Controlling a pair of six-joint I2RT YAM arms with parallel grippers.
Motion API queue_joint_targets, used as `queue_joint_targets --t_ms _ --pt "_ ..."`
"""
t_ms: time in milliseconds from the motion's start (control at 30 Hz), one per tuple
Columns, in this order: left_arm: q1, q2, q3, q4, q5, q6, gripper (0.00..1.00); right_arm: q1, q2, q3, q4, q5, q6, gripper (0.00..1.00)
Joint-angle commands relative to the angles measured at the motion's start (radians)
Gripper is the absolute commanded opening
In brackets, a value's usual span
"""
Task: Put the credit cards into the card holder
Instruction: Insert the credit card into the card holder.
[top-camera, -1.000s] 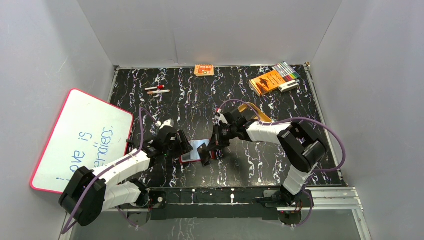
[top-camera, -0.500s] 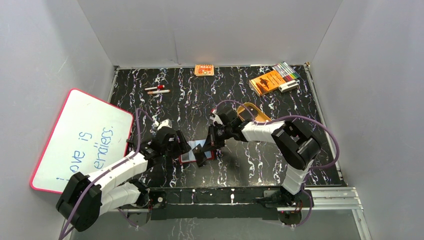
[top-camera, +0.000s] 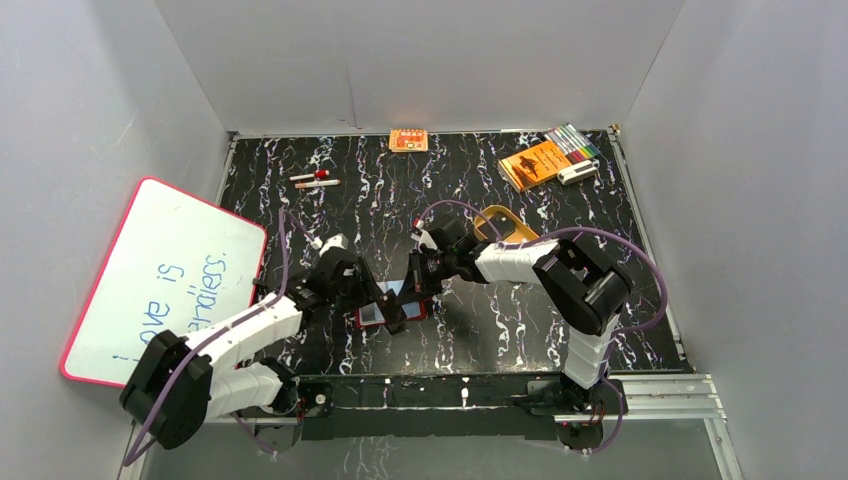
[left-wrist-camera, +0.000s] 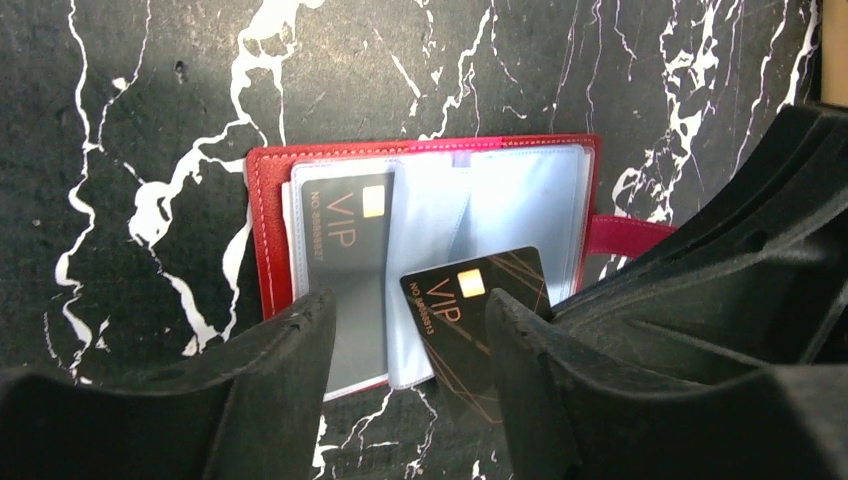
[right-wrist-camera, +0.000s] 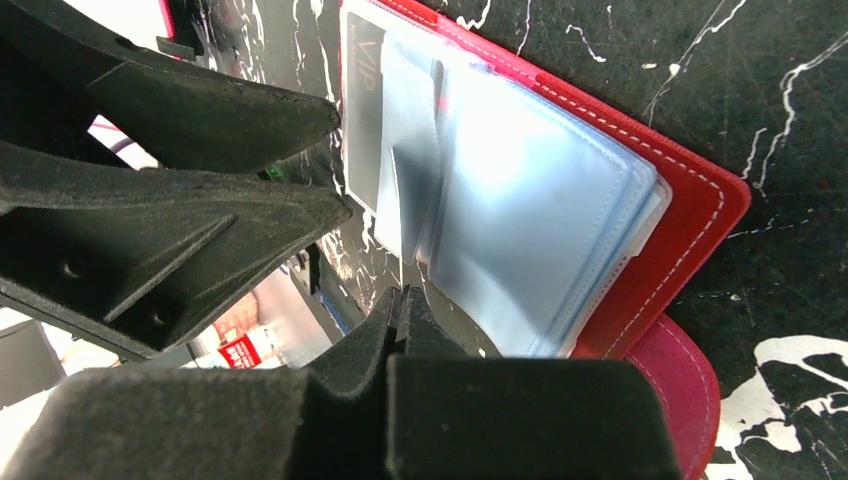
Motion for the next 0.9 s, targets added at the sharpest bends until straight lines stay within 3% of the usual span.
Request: queue_joint_targets --t_ms 0,300,600,867 --pt "0.004 0.060 0.061 0.012 -0.009 0.017 0.51 0.004 0.001 0.020 0.038 -0.020 0.002 0.00" --pt "0.004 0.189 0.124 0.019 -0.045 0.028 0.35 0.007 0.013 0.031 0.030 -0.030 -0.011 0.00" --pt "0.004 0.299 0.176 -0.033 -0.095 0.029 0.14 0.010 -0.005 0.031 0.020 -0.049 -0.018 0.00" --pt "0.004 0.282 0.165 -0.039 -0.108 0.024 0.11 0.000 -0.189 -0.021 -0.070 0.079 -0.066 0.00"
